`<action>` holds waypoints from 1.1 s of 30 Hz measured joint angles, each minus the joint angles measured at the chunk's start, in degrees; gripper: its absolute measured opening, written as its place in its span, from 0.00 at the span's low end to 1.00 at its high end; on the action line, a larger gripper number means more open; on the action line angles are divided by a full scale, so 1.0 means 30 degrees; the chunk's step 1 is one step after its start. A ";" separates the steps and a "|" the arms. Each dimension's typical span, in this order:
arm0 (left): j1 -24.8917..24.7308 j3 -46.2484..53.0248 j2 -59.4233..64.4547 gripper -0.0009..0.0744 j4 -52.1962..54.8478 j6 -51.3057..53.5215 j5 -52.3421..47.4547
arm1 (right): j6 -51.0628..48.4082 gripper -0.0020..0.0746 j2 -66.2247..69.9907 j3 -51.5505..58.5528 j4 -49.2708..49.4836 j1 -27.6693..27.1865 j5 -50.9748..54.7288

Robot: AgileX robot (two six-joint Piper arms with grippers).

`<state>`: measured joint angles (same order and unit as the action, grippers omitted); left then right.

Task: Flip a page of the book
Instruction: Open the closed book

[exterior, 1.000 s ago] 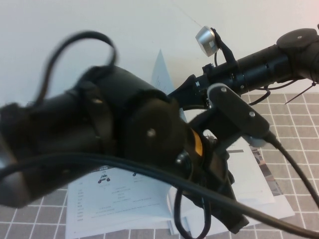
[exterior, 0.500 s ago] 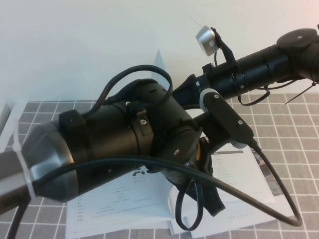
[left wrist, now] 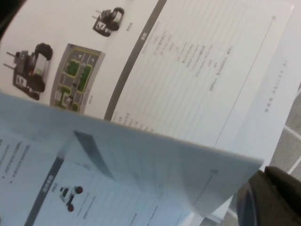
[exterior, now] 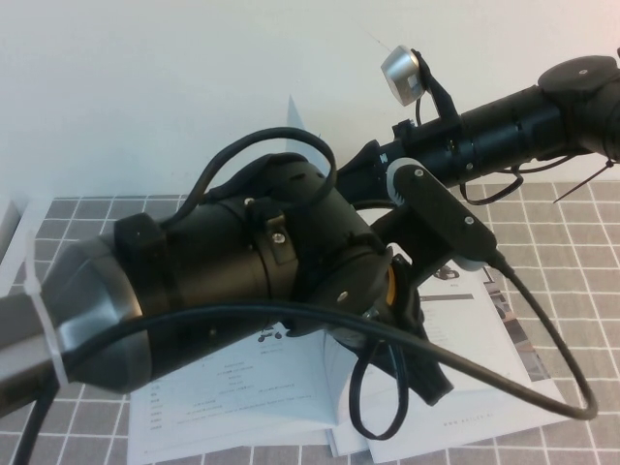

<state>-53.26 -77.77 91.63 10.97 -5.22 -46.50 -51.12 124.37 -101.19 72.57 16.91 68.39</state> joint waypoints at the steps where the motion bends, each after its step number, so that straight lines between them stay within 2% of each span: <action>1: 0.0000 0.0000 0.0000 0.01 -0.0153 -0.0034 0.0240 | 0.0000 0.45 0.0000 0.0000 0.0000 0.0000 0.0000; 6: 0.0000 0.0000 0.0000 0.01 -0.1132 -0.0111 0.1318 | -0.0018 0.45 0.0000 0.0000 0.0043 0.0000 0.0000; 22: 0.0000 0.0000 0.1757 0.01 -0.0607 -0.0207 0.1492 | -0.0045 0.45 0.0000 0.0000 0.0130 0.0000 0.0000; 28: 0.0000 0.0000 0.1757 0.01 0.1902 -0.2283 0.1220 | -0.0045 0.45 0.0000 0.0000 0.0302 0.0000 0.0000; 33: 0.0000 0.0000 0.1757 0.01 0.3543 -0.3538 -0.0416 | -0.0045 0.45 0.0000 0.0000 0.0345 0.0000 0.0000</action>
<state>-53.26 -77.77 96.90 21.60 -15.84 -47.75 -51.25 124.37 -101.19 73.61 16.91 68.39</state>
